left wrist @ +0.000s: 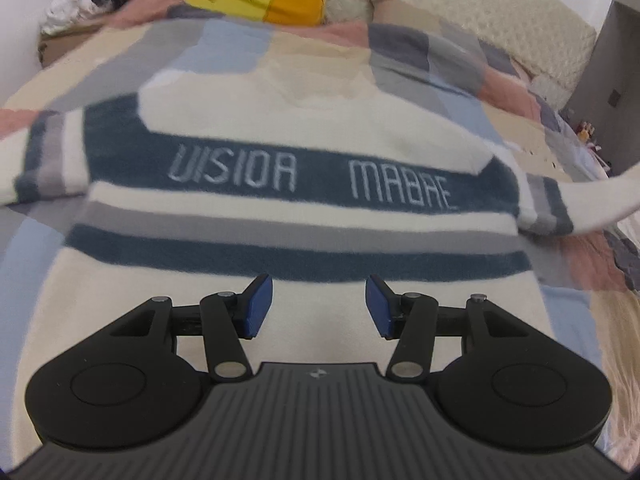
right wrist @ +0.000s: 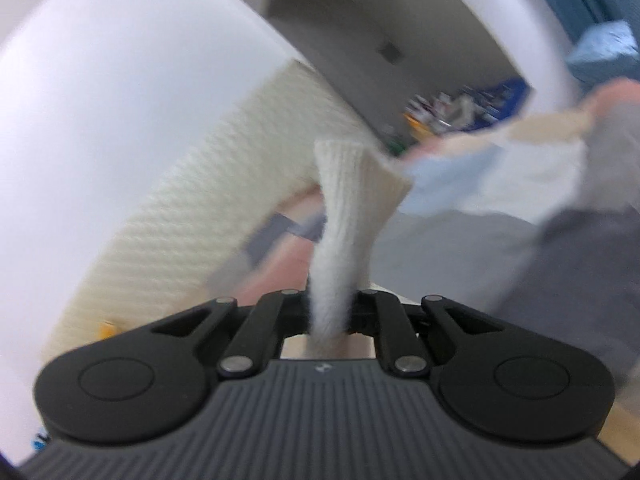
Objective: Fold large clothes
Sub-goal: 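Grasp the sweater hem with the right gripper and fold it toward the collar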
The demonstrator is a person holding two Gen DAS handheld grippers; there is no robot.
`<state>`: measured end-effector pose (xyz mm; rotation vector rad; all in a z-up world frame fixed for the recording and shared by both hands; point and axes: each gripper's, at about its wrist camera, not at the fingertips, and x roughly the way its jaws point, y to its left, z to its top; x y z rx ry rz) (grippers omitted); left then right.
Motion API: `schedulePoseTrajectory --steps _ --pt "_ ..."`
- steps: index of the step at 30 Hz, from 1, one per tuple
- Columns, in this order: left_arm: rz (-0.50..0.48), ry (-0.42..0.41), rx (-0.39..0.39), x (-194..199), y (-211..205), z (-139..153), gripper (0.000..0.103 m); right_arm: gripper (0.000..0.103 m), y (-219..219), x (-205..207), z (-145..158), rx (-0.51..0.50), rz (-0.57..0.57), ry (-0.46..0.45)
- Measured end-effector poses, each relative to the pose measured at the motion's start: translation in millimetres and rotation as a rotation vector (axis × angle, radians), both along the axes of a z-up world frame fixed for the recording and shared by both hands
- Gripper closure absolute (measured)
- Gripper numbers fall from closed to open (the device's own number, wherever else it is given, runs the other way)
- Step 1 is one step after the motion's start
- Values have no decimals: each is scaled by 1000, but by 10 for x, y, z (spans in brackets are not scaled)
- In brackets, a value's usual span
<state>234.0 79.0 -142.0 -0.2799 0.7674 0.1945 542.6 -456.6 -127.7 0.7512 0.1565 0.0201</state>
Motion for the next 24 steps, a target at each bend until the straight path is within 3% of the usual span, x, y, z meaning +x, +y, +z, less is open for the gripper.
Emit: schedulePoseTrajectory --steps 9,13,19,24 --pt "19 -68 -78 -366 256 295 45 91 1129 -418 1214 -216 227 -168" --pt "22 -112 -133 -579 404 417 45 92 1626 -656 1508 -227 305 -227" --pt "73 -175 -207 -827 741 533 45 92 2486 -1045 1631 -291 456 -275" --pt "134 -211 -291 -1027 1071 592 45 92 3199 -1389 1412 -388 605 -282"
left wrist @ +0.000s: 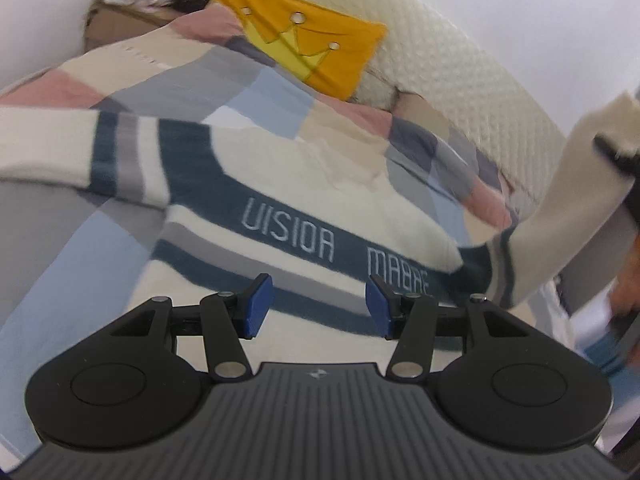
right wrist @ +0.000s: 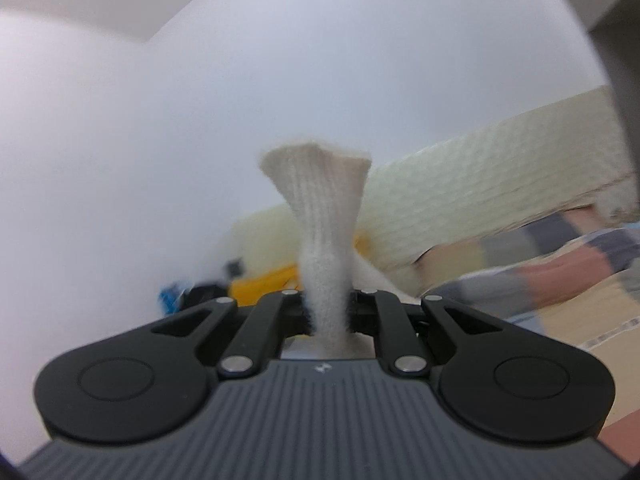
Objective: Fold large clothes
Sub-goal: 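Grasp the sweater hem with the right gripper and fold it toward the collar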
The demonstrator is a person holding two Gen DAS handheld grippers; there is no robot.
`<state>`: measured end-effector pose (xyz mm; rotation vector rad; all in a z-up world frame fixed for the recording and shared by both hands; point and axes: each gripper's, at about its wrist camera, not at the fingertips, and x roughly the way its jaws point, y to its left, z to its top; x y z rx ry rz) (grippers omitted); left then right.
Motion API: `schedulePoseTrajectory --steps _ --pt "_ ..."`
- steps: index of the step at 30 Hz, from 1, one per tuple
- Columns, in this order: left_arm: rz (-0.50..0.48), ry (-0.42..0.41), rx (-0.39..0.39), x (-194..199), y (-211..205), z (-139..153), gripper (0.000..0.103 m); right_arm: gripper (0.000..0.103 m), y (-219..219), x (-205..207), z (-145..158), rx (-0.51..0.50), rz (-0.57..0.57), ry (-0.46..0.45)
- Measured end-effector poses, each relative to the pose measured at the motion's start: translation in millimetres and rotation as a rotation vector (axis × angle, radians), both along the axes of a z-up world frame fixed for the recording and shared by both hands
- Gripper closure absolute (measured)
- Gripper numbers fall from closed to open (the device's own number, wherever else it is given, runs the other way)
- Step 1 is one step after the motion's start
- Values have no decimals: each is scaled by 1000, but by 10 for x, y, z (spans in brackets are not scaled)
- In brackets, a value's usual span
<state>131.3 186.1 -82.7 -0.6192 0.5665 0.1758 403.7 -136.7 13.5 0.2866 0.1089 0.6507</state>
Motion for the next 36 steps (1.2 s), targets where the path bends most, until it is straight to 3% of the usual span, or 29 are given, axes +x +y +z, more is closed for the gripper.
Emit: schedulePoseTrajectory --steps 14,21,23,30,33,35,36 --pt "73 -38 -159 -327 580 -129 45 91 1179 -1027 -1226 -267 282 134" --pt "74 -7 -180 -282 598 -251 45 91 1555 -1545 -1862 -449 417 228" --pt "67 8 -175 -250 565 -288 45 91 1581 -1695 -1950 -473 429 247" --pt "61 47 -162 -133 484 -398 45 90 1541 -1576 -1994 -445 421 309" --pt "57 49 -155 -104 438 -398 45 83 1505 -1607 -1971 -473 409 336" --pt "47 48 -144 -95 390 -385 45 57 1511 -1602 -2021 -515 392 355" --pt "43 46 -138 -93 365 -375 45 50 1491 -1619 -2015 -524 385 356"
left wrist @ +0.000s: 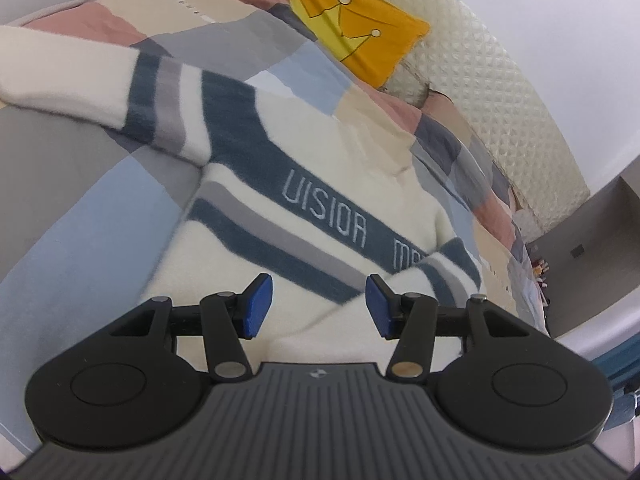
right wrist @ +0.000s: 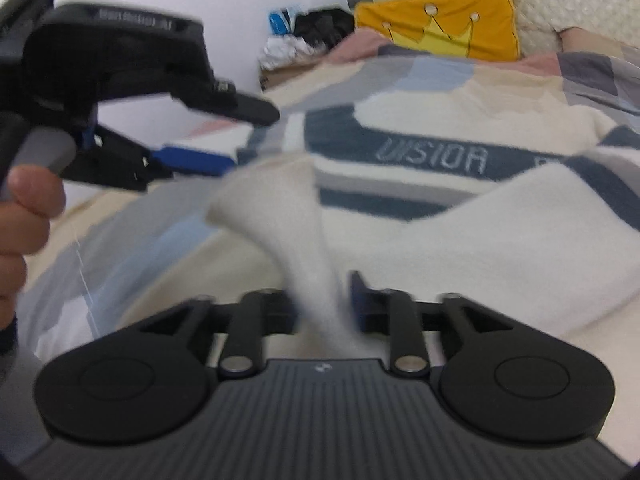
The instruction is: Fold large clothes
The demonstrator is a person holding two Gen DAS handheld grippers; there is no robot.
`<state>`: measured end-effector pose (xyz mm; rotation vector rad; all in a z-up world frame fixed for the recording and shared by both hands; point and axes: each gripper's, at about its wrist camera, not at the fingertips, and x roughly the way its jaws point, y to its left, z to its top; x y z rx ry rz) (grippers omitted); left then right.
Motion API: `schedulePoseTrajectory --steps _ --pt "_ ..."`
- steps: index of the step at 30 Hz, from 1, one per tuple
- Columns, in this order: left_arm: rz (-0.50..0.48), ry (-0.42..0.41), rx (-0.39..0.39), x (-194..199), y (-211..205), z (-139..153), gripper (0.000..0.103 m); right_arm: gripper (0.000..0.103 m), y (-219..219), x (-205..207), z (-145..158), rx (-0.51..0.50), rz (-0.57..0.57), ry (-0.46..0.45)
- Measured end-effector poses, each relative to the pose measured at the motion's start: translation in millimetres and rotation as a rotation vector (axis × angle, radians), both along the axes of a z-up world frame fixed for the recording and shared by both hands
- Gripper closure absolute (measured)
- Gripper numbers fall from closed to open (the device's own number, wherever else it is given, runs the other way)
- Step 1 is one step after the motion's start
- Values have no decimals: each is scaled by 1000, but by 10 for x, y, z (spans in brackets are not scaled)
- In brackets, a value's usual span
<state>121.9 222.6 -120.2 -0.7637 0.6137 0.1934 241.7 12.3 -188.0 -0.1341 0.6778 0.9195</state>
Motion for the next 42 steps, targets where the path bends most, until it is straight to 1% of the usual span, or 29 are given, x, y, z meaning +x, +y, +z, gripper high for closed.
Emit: schedulePoseTrajectory --steps 1,4,6,8,9,10,13,15,19,21,25,27,29,31,34,37,39,41,42 --pt "-5 -5 7 0 -26 12 46 43 -42 -34 27 5 3 1" --pt "-31 -20 43 -15 -124 59 47 42 -178 -71 97 45 18 17" --pt "-52 -27 69 -24 -194 81 47 42 -281 -64 142 86 3 24" --pt "-67 -29 90 -25 -259 84 48 42 -387 -48 196 127 -35 34" --pt "-73 -27 94 -20 -287 77 51 42 -437 -31 217 150 -52 38" --pt "-83 -21 94 -5 -312 63 52 42 -479 -8 232 169 -72 46" --pt "-112 2 94 56 -386 -11 56 42 -559 75 259 179 -138 47" --pt "-125 23 102 96 -438 -70 57 42 -584 164 256 165 -186 26" --pt "-155 57 107 178 -533 -180 59 42 -613 404 169 124 -266 46" --pt "-169 73 115 216 -586 -238 64 42 -634 535 115 103 -312 57" --pt "-190 115 123 287 -694 -374 70 42 -698 768 3 54 -392 86" --pt "-205 138 140 331 -761 -441 75 44 -694 834 -30 50 -401 78" --pt "-215 160 153 373 -816 -504 75 50 -667 884 -48 33 -406 68" --pt "-218 185 164 410 -849 -571 75 53 -670 917 -37 41 -413 51" --pt "-229 216 131 464 -845 -693 75 55 -651 938 -65 21 -408 31" --pt "-216 228 110 500 -832 -746 75 57 -601 959 -147 -16 -400 35" --pt "-211 226 100 502 -824 -757 75 57 -580 970 -199 -32 -406 50" --pt "-203 212 92 479 -821 -771 75 57 -553 967 -236 -42 -406 45" --pt "-191 204 76 468 -812 -784 75 57 -544 968 -248 -48 -406 45"
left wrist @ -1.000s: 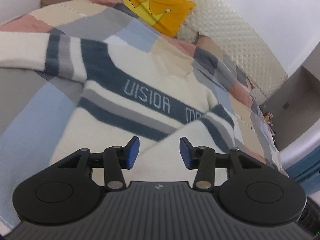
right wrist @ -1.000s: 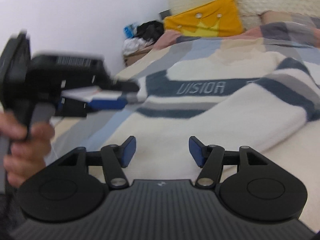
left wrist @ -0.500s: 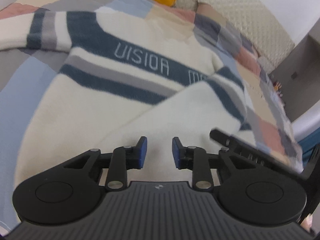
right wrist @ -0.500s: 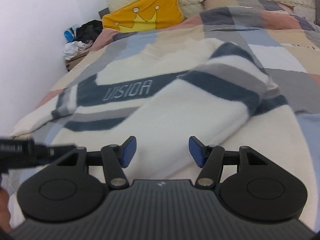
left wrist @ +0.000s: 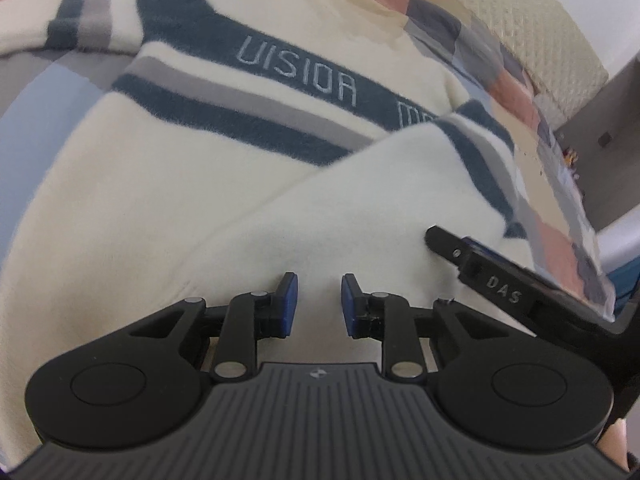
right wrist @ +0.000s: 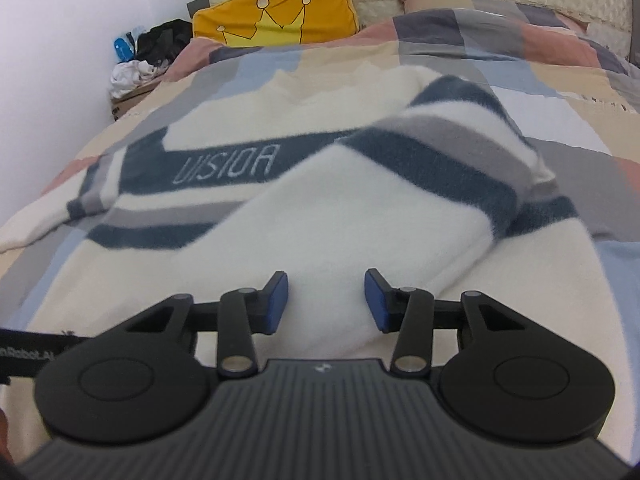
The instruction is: Fold large clothes
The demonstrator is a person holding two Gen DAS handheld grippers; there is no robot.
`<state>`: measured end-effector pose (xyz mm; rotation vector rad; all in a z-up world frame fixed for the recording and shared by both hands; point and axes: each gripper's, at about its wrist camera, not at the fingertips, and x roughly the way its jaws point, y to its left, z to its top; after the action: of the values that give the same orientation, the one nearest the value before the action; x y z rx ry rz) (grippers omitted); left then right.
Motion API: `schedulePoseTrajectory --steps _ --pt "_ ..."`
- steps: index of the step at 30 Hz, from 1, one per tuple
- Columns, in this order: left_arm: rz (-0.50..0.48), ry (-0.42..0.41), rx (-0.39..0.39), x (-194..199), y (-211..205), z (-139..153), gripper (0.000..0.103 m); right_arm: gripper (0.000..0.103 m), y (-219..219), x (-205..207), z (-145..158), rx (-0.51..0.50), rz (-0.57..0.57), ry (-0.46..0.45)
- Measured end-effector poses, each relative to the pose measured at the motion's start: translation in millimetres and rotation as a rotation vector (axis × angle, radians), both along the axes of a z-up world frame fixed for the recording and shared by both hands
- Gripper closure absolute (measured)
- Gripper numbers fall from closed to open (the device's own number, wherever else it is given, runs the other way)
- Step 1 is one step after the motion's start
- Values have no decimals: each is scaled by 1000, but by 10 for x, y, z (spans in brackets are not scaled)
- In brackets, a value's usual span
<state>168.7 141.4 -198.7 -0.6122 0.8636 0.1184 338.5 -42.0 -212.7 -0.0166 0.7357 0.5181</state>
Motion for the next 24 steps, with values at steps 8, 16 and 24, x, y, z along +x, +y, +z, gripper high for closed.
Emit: schedulePoseTrajectory --steps 8,16,24 --pt "109 -45 76 -80 89 227 75 58 -110 28 69 63 -16 35" --pt "265 -100 139 -80 707 642 73 57 -131 33 81 85 24 53" --pt "488 -67 204 -314 1950 1064 55 57 -86 71 80 115 49 70"
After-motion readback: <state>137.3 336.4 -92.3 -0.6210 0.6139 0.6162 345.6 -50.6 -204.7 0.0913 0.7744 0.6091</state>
